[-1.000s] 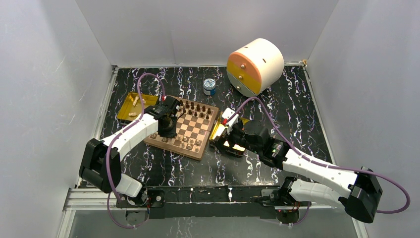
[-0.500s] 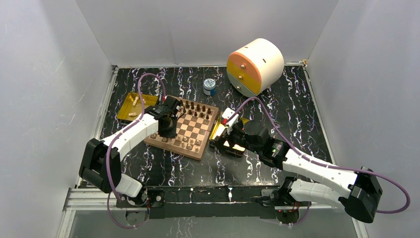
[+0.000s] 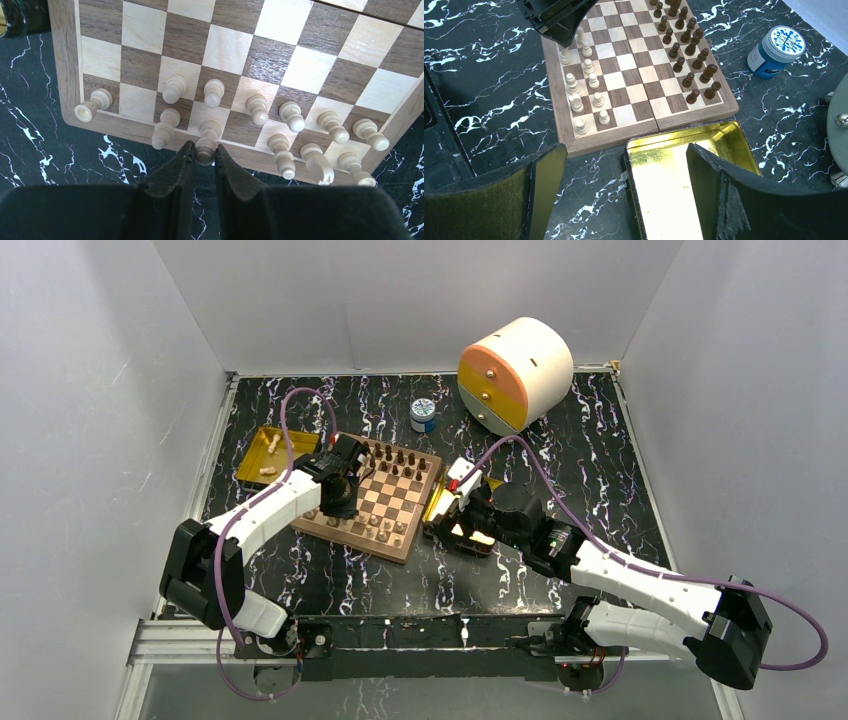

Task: Set up the chess pieces on the board
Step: Place the chess piece on the chessboard.

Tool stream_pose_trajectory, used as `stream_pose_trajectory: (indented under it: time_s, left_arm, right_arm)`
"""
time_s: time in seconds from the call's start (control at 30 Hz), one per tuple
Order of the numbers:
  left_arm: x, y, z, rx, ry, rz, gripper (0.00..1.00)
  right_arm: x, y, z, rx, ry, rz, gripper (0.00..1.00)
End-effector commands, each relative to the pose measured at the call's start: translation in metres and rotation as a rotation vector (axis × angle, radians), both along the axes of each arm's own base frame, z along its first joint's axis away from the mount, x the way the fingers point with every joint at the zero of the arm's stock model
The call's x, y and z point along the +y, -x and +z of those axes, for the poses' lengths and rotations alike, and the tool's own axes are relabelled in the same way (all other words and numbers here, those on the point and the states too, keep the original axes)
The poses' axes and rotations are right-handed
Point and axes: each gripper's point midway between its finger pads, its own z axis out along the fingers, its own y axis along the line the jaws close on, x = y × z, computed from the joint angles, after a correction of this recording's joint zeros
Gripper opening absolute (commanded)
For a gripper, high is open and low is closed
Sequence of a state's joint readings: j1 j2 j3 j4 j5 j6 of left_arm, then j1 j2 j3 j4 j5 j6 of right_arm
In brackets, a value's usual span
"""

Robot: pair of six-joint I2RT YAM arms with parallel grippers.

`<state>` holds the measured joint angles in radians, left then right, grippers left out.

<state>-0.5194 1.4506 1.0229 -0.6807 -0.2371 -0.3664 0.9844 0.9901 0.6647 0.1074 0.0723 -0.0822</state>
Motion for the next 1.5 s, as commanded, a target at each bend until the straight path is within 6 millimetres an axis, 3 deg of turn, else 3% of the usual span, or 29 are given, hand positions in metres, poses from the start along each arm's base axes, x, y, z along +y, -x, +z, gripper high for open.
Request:
stream_pose_trajectory:
  time_s: [0.0,0.7,1.47]
  left_arm:
    - [0.003,-0.005,0.01,-0.05,-0.019,0.005,0.06]
    - [0.001,-0.001,0.005,-0.036,-0.015,-0.006,0.09]
    - [0.002,-0.004,0.014,-0.055,-0.026,-0.003,0.07]
  right_arm:
    - [0.005,-0.003,0.022,-0.046,-0.056,0.001,0.99]
    - [0.002,-0.002,0.024,-0.043,-0.061,-0.008,0.99]
    - [0.002,-0.001,0.023,-0.034,-0.069,-0.008,0.99]
